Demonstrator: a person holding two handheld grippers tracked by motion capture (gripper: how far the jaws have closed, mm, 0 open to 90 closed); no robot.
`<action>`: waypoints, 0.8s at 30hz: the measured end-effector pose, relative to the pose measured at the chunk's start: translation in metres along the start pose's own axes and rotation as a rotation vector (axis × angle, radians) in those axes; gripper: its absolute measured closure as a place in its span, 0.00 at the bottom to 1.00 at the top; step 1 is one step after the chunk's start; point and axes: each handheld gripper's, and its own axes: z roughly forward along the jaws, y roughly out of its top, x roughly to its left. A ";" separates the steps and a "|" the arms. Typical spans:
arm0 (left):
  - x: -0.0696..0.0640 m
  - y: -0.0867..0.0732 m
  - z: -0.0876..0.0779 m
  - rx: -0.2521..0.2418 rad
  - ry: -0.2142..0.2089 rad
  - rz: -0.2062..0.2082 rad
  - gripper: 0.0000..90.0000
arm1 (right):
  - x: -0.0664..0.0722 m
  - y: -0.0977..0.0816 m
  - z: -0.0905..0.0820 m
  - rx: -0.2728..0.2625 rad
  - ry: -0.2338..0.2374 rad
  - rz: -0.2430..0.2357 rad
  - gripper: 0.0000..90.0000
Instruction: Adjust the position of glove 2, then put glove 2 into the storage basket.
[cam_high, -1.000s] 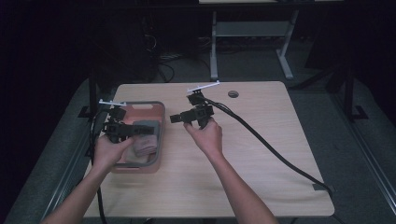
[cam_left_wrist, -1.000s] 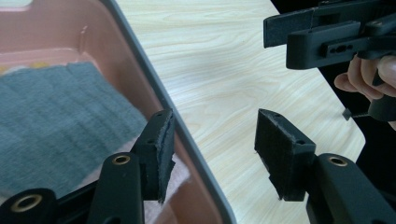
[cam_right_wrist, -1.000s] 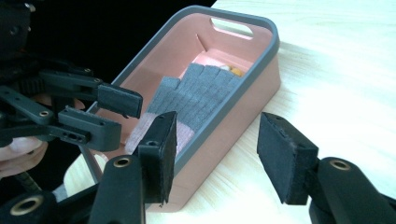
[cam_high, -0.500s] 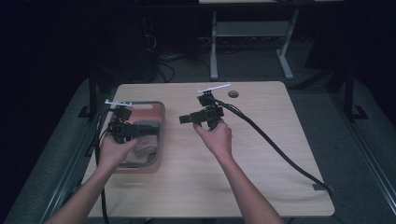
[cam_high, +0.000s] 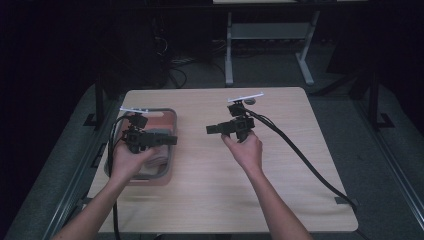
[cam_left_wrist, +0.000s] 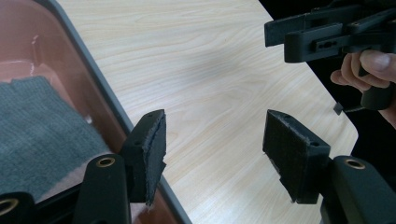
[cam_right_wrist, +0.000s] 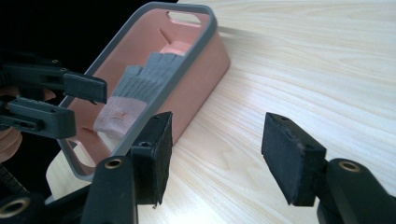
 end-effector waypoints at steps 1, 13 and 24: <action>-0.001 0.001 0.001 0.002 0.000 -0.001 0.44 | -0.002 -0.001 -0.002 0.003 -0.010 -0.002 0.47; -0.009 0.003 0.010 0.012 -0.012 0.018 0.43 | -0.029 -0.018 -0.022 -0.021 -0.015 0.062 0.45; -0.023 0.004 0.024 0.017 -0.034 0.045 0.41 | -0.050 -0.030 -0.042 -0.040 -0.031 0.100 0.44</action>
